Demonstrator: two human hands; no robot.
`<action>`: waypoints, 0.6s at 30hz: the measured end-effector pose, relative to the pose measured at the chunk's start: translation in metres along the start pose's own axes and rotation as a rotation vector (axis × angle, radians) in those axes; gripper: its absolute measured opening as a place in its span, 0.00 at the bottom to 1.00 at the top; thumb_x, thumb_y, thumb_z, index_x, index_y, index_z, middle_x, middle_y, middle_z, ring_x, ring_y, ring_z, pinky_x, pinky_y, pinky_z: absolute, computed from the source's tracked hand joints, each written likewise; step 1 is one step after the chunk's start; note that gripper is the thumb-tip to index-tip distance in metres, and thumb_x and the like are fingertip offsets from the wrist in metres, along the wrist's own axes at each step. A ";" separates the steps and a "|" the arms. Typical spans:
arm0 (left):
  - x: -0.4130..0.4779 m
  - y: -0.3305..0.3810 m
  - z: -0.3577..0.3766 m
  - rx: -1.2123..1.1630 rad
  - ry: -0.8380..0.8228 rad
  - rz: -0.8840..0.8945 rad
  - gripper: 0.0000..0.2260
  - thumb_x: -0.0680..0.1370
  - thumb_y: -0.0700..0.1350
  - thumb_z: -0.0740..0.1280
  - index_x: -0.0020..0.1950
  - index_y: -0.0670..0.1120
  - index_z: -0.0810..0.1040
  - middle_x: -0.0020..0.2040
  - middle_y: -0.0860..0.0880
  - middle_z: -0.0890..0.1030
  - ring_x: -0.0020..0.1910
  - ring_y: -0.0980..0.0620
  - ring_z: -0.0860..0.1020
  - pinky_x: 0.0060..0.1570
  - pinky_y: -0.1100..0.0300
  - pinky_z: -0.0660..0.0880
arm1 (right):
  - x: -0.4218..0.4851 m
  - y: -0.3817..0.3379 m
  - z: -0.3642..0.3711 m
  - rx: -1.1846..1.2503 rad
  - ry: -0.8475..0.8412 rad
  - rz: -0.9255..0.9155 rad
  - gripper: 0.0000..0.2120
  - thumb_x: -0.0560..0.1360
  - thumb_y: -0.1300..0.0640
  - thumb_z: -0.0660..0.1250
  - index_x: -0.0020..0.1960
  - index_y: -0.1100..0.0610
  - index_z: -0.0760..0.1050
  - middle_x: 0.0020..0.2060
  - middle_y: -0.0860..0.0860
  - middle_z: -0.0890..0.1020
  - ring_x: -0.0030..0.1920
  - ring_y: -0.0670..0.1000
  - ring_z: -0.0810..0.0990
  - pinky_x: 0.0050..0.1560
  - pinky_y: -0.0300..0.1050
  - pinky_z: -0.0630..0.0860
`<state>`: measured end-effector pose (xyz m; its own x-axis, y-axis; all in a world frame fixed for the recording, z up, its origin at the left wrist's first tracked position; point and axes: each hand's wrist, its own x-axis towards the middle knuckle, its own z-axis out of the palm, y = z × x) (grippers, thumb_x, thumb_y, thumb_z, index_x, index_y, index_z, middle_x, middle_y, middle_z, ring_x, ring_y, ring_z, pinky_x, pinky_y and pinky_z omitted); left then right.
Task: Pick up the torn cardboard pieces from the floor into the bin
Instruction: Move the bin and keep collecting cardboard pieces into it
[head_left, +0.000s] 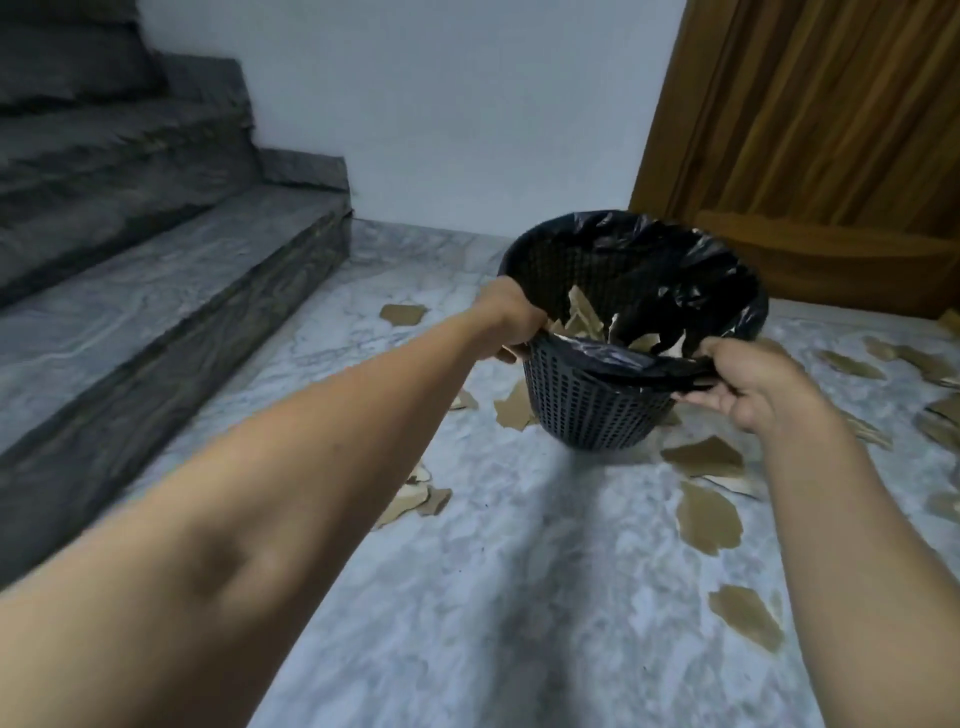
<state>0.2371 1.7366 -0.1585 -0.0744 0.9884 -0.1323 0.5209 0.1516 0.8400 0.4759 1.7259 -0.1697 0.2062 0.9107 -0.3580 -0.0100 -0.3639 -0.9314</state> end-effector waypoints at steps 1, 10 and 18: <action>0.001 0.007 -0.021 -0.024 0.028 0.017 0.05 0.81 0.40 0.62 0.50 0.39 0.75 0.49 0.39 0.83 0.45 0.42 0.84 0.45 0.49 0.83 | -0.007 -0.014 0.015 0.008 -0.033 -0.032 0.07 0.82 0.65 0.57 0.46 0.59 0.71 0.40 0.56 0.79 0.39 0.53 0.80 0.29 0.49 0.83; 0.023 -0.025 -0.207 -0.603 0.450 0.072 0.11 0.76 0.34 0.65 0.55 0.45 0.72 0.50 0.42 0.81 0.40 0.43 0.83 0.25 0.56 0.79 | -0.048 -0.141 0.191 -0.324 -0.280 -0.079 0.16 0.85 0.55 0.54 0.47 0.62 0.74 0.31 0.60 0.84 0.30 0.54 0.85 0.33 0.49 0.83; 0.046 -0.103 -0.237 -0.963 0.594 -0.008 0.15 0.78 0.30 0.62 0.49 0.51 0.69 0.53 0.46 0.80 0.46 0.45 0.82 0.34 0.50 0.83 | -0.024 -0.132 0.295 -0.464 -0.289 -0.156 0.12 0.84 0.62 0.55 0.44 0.61 0.71 0.39 0.55 0.80 0.33 0.49 0.81 0.37 0.43 0.81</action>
<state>-0.0216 1.7682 -0.1270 -0.6006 0.7951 -0.0845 -0.3344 -0.1538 0.9298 0.1835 1.8098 -0.0578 -0.1061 0.9534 -0.2823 0.4436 -0.2087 -0.8716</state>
